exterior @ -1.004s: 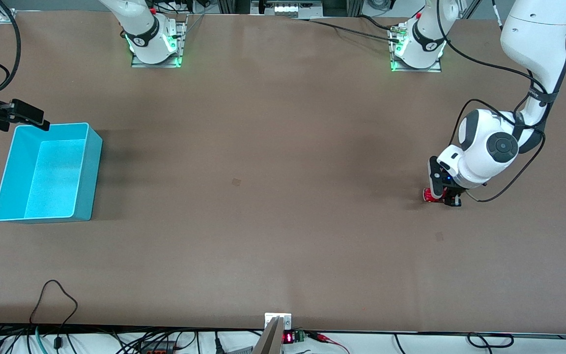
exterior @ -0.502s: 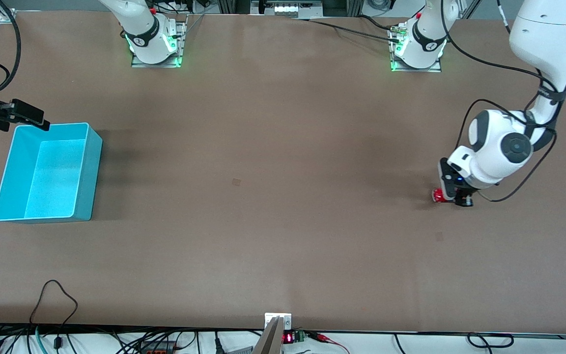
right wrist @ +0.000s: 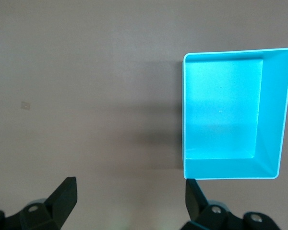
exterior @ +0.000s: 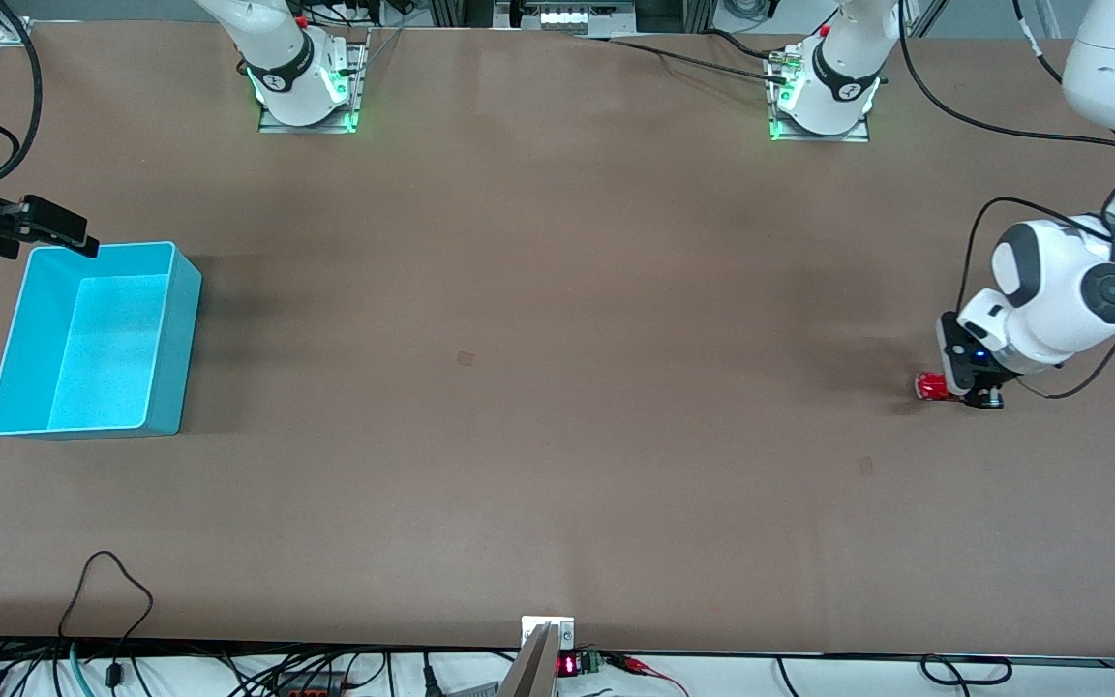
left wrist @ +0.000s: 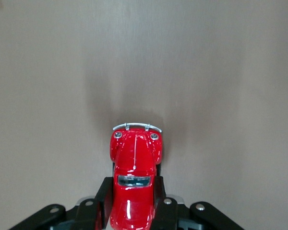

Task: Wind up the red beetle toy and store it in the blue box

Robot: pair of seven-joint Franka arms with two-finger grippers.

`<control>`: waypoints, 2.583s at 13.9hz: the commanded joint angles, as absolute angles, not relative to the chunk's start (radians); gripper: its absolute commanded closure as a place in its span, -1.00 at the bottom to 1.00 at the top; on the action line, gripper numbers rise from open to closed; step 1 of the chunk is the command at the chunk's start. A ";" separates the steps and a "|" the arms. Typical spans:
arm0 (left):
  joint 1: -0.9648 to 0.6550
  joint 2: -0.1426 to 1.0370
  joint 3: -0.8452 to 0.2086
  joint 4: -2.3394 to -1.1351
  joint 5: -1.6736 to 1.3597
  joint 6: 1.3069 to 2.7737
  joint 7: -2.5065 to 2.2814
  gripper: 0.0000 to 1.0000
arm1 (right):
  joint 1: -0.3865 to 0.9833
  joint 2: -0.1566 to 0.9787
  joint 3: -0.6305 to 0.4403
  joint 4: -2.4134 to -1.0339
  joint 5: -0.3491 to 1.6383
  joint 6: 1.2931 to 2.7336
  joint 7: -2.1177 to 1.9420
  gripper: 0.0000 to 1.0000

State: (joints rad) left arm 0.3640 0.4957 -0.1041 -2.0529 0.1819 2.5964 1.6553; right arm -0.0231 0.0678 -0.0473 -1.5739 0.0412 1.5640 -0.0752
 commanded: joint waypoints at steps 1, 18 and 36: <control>0.393 0.575 -0.109 -2.023 0.202 2.605 1.681 0.59 | -0.023 0.063 -0.043 -1.568 0.043 1.565 -0.068 -1.00; 0.361 0.357 -0.270 -1.748 0.201 1.963 1.482 -1.00 | -0.023 0.064 -0.041 -1.568 0.044 1.565 -0.069 -1.00; 0.181 0.273 -0.308 -1.465 0.201 1.460 0.819 -1.00 | -0.018 0.069 -0.040 -1.568 0.058 1.565 -0.066 -1.00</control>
State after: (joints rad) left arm 0.1909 0.2844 -0.3039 -1.4755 0.1819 1.4949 0.8679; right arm -0.0226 0.0689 -0.0428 -1.5739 0.0417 1.5645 -0.0752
